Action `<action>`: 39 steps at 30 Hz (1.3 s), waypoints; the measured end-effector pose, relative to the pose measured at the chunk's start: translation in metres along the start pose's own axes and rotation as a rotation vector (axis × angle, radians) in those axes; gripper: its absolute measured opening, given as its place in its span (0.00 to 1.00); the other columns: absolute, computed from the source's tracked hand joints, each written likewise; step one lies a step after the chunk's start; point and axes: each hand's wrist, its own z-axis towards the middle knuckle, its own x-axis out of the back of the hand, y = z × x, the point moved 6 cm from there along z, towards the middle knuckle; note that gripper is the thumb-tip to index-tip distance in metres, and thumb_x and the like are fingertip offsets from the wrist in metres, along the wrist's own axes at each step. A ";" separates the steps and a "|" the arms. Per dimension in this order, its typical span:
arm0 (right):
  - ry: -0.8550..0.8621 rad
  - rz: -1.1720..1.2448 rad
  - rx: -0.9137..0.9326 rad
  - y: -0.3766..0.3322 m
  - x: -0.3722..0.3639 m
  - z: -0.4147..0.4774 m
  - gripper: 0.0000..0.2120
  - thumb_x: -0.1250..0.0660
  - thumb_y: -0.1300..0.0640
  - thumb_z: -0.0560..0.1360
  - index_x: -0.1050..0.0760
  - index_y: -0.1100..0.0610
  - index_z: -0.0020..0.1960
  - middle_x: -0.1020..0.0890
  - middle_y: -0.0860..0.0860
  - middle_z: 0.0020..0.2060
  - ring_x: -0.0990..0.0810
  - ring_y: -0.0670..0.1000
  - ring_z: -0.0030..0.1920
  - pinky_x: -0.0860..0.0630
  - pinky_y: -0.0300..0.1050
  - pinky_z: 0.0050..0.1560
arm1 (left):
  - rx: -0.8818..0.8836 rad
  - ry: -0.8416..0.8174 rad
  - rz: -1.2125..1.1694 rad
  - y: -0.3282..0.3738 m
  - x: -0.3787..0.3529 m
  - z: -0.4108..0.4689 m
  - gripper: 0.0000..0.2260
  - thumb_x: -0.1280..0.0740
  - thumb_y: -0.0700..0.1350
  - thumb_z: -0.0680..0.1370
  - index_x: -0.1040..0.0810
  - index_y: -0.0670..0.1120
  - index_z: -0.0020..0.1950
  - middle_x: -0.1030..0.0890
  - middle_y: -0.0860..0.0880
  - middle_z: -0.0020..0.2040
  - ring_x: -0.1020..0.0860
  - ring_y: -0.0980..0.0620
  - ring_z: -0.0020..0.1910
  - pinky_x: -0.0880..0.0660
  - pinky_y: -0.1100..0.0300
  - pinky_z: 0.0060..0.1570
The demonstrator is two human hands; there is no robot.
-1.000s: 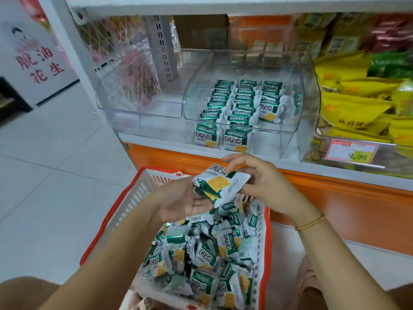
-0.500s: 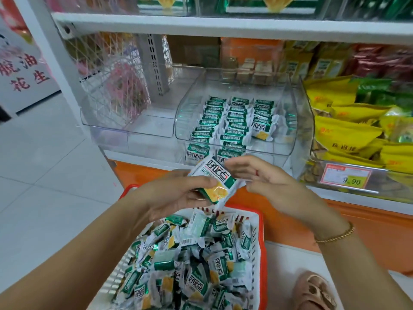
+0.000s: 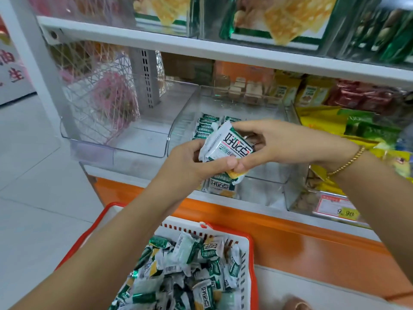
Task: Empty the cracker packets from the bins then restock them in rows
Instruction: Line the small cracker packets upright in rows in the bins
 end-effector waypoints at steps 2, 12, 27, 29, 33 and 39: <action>0.003 -0.008 0.006 0.000 0.005 0.005 0.33 0.23 0.46 0.63 0.28 0.50 0.66 0.19 0.43 0.54 0.21 0.43 0.54 0.25 0.48 0.58 | -0.050 0.032 0.066 0.003 0.002 0.004 0.21 0.24 0.48 0.66 0.21 0.49 0.58 0.15 0.54 0.47 0.18 0.59 0.45 0.23 0.69 0.42; 0.087 -0.602 -0.467 0.052 0.047 0.048 0.25 0.23 0.51 0.66 0.25 0.60 0.57 0.20 0.54 0.55 0.23 0.54 0.47 0.26 0.42 0.41 | -0.196 0.139 1.067 -0.022 0.011 0.016 0.13 0.35 0.46 0.78 0.24 0.51 0.63 0.24 0.52 0.61 0.27 0.54 0.59 0.32 0.66 0.53; -0.275 -0.742 -0.694 0.107 0.016 0.079 0.32 0.24 0.50 0.69 0.30 0.63 0.67 0.27 0.56 0.66 0.24 0.57 0.52 0.23 0.44 0.38 | -0.281 0.042 1.120 -0.024 0.010 0.018 0.15 0.37 0.45 0.79 0.26 0.52 0.65 0.24 0.54 0.62 0.28 0.56 0.60 0.34 0.68 0.54; -0.237 -0.773 -0.654 0.114 0.012 0.079 0.36 0.22 0.49 0.66 0.30 0.63 0.68 0.25 0.56 0.64 0.23 0.56 0.56 0.22 0.46 0.51 | -0.282 0.038 1.114 -0.024 0.010 0.018 0.15 0.37 0.45 0.79 0.26 0.52 0.65 0.24 0.54 0.61 0.28 0.57 0.59 0.34 0.68 0.53; -0.163 -0.856 -0.600 0.116 0.009 0.076 0.38 0.23 0.42 0.65 0.30 0.59 0.68 0.25 0.55 0.63 0.27 0.56 0.63 0.28 0.45 0.57 | -0.277 0.035 1.117 -0.025 0.008 0.017 0.16 0.37 0.44 0.79 0.27 0.53 0.66 0.24 0.54 0.62 0.28 0.57 0.60 0.32 0.67 0.55; 0.003 -0.692 -0.570 0.106 0.012 0.072 0.28 0.22 0.49 0.67 0.28 0.62 0.60 0.20 0.55 0.52 0.21 0.55 0.51 0.28 0.42 0.41 | -0.282 0.034 1.118 -0.026 0.007 0.016 0.17 0.37 0.44 0.78 0.27 0.53 0.67 0.25 0.54 0.63 0.28 0.56 0.60 0.31 0.66 0.56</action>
